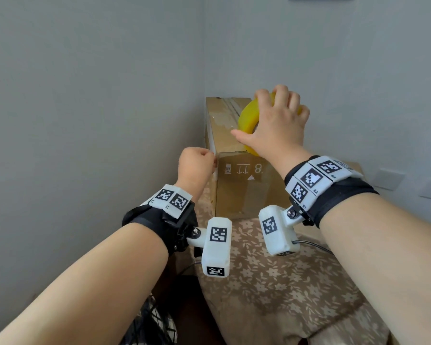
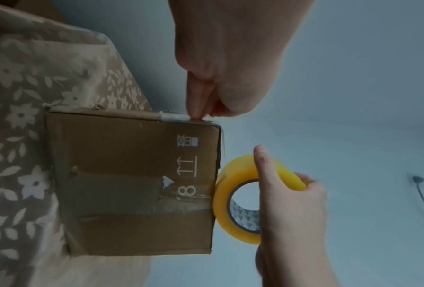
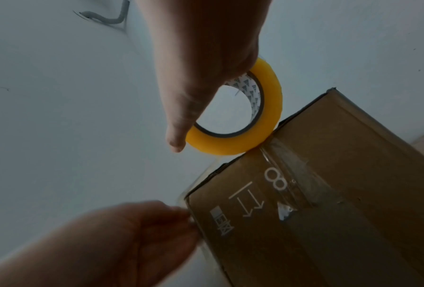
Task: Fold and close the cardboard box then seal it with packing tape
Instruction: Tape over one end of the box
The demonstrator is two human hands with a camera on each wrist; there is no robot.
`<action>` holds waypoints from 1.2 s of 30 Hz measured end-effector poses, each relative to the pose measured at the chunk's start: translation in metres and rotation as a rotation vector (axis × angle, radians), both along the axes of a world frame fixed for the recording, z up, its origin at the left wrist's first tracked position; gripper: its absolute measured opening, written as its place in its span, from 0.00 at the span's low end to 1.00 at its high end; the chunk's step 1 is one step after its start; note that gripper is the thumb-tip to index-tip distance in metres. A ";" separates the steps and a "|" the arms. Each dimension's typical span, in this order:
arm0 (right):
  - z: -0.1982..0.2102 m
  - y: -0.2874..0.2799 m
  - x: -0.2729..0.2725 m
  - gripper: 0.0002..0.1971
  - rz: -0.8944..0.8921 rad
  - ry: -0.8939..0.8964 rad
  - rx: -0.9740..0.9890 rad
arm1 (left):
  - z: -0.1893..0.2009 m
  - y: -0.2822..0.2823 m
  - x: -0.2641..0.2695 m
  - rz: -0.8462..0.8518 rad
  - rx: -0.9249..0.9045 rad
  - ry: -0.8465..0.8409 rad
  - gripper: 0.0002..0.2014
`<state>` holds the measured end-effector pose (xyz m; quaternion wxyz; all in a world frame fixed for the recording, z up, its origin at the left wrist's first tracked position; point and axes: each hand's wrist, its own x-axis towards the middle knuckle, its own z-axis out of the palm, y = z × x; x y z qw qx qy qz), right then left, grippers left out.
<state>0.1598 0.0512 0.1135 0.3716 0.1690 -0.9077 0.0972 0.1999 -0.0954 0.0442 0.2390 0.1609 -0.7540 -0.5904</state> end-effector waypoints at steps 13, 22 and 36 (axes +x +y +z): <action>0.000 0.003 0.004 0.41 0.004 -0.005 -0.003 | -0.014 0.012 0.001 -0.333 -0.271 -0.379 0.27; 0.005 0.017 -0.001 0.47 0.108 -0.118 -0.274 | -0.002 -0.003 0.001 -0.228 -0.932 0.173 0.08; 0.015 0.007 0.002 0.48 0.049 -0.249 -0.513 | 0.002 -0.009 0.007 -0.157 -1.115 0.184 0.28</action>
